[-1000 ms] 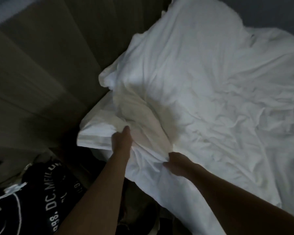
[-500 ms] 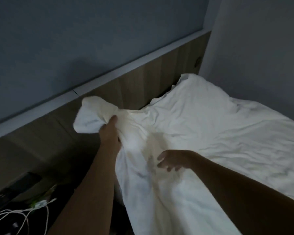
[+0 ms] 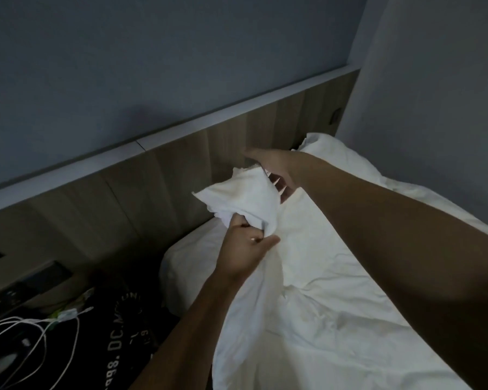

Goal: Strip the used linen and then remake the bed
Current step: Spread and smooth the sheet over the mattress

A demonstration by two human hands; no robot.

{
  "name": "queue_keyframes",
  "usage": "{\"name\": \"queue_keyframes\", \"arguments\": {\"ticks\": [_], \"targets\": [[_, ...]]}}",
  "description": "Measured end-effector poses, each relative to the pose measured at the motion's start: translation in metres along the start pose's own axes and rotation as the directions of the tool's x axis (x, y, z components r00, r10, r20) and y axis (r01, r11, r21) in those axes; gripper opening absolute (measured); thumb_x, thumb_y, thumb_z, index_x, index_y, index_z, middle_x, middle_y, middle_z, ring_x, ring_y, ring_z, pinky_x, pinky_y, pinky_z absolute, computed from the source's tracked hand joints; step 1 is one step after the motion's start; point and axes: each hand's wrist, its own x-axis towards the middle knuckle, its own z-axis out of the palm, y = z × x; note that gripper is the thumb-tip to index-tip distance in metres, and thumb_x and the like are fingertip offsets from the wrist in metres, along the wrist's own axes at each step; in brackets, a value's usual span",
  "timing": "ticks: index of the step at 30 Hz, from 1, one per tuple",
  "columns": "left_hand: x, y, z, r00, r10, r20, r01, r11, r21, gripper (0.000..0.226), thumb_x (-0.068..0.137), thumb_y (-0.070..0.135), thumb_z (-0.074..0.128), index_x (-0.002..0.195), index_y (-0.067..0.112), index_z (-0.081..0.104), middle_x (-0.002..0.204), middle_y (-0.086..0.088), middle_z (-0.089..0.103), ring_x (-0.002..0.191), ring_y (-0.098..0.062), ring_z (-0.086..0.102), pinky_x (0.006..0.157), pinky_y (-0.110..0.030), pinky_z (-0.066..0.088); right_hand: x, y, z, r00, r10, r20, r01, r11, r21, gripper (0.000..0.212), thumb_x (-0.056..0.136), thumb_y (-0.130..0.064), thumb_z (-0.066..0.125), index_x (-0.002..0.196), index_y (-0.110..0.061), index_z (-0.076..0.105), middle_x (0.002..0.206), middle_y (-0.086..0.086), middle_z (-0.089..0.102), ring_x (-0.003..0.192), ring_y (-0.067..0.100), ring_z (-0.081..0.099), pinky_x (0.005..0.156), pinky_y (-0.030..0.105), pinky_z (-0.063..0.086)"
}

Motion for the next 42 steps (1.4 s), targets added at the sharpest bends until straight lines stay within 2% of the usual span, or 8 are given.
{"name": "queue_keyframes", "arguments": {"ticks": [6, 9, 13, 20, 27, 31, 35, 42], "targets": [[-0.024, 0.014, 0.007, 0.981, 0.042, -0.192, -0.061, 0.993, -0.099, 0.02, 0.079, -0.005, 0.057, 0.08, 0.015, 0.059, 0.083, 0.008, 0.051, 0.079, -0.005, 0.051, 0.073, -0.014, 0.042, 0.005, 0.016, 0.01, 0.998, 0.022, -0.056, -0.034, 0.974, -0.225, 0.024, 0.096, -0.01, 0.05, 0.116, -0.001, 0.058, 0.1, 0.016, 0.063, 0.087, 0.031, 0.064, 0.077, 0.042, 0.058], [-0.033, 0.01, 0.014, 0.844, -0.339, -0.416, 0.246, 0.933, -0.262, 0.037, 0.073, 0.013, 0.074, 0.095, 0.015, 0.045, 0.092, 0.003, 0.048, 0.078, -0.01, 0.05, 0.063, -0.011, 0.039, 0.002, 0.023, -0.003, 0.994, 0.017, -0.106, -0.026, 0.996, -0.08, 0.023, 0.099, -0.011, 0.046, 0.118, -0.003, 0.058, 0.095, 0.012, 0.063, 0.079, 0.027, 0.062, 0.063, 0.038, 0.056], [-0.026, -0.005, 0.018, 0.77, -0.638, -0.009, 0.609, 0.739, -0.288, 0.111, 0.046, 0.061, 0.086, 0.139, 0.028, 0.035, 0.136, 0.01, 0.04, 0.121, -0.015, 0.045, 0.099, -0.042, 0.048, -0.013, 0.043, -0.022, 0.991, 0.032, -0.131, -0.036, 0.999, -0.028, 0.019, 0.101, -0.013, 0.044, 0.113, -0.004, 0.055, 0.089, 0.011, 0.06, 0.073, 0.025, 0.059, 0.062, 0.037, 0.053], [-0.056, 0.067, 0.069, 0.84, -0.067, 0.539, 0.034, 0.997, 0.071, 0.022, 0.083, 0.024, 0.068, 0.103, 0.016, 0.07, 0.104, -0.005, 0.071, 0.097, -0.021, 0.067, 0.078, -0.026, 0.05, -0.043, 0.142, -0.083, 0.971, 0.086, -0.223, -0.115, 0.986, -0.124, 0.013, 0.096, -0.007, 0.048, 0.087, -0.009, 0.058, 0.078, 0.009, 0.052, 0.064, 0.02, 0.051, 0.056, 0.024, 0.045], [-0.098, 0.123, 0.11, 0.472, -0.096, 0.877, -0.344, 0.896, 0.282, 0.03, 0.084, 0.036, 0.07, 0.1, 0.011, 0.067, 0.103, -0.012, 0.069, 0.087, -0.027, 0.064, 0.071, -0.027, 0.044, -0.091, 0.249, -0.084, 0.968, 0.24, -0.079, -0.252, 0.932, -0.26, 0.021, 0.088, -0.03, 0.069, 0.084, -0.011, 0.061, 0.069, 0.004, 0.062, 0.056, 0.012, 0.056, 0.054, 0.017, 0.046], [-0.054, 0.1, 0.095, 0.172, -0.323, 0.931, 0.006, 0.945, 0.327, 0.018, 0.091, 0.015, 0.061, 0.109, 0.014, 0.063, 0.085, -0.001, 0.065, 0.066, -0.014, 0.061, 0.061, -0.028, 0.047, -0.115, 0.293, -0.069, 0.976, 0.14, -0.168, -0.184, 0.939, -0.292, 0.011, 0.091, -0.015, 0.061, 0.097, -0.006, 0.063, 0.088, 0.009, 0.063, 0.068, 0.018, 0.058, 0.055, 0.017, 0.041], [0.003, 0.096, 0.1, 0.555, -0.461, 0.692, 0.553, 0.826, 0.107, 0.023, 0.093, 0.034, 0.06, 0.101, 0.013, 0.059, 0.099, -0.007, 0.061, 0.076, -0.022, 0.061, 0.075, -0.037, 0.052, -0.144, 0.321, -0.06, 0.978, 0.09, -0.188, -0.133, 0.964, -0.229, 0.012, 0.092, -0.014, 0.055, 0.086, -0.004, 0.059, 0.087, 0.012, 0.059, 0.064, 0.016, 0.053, 0.047, 0.014, 0.036], [0.011, 0.122, 0.207, 0.507, -0.572, 0.645, 0.606, 0.769, 0.205, 0.066, 0.072, 0.073, 0.061, 0.1, 0.013, 0.063, 0.096, -0.012, 0.068, 0.088, -0.032, 0.068, 0.077, -0.044, 0.058, -0.163, 0.357, -0.043, 0.981, 0.114, -0.16, -0.146, 0.968, -0.202, 0.022, 0.095, -0.028, 0.051, 0.085, -0.009, 0.053, 0.095, 0.013, 0.062, 0.089, 0.029, 0.064, 0.074, 0.034, 0.05]]}}
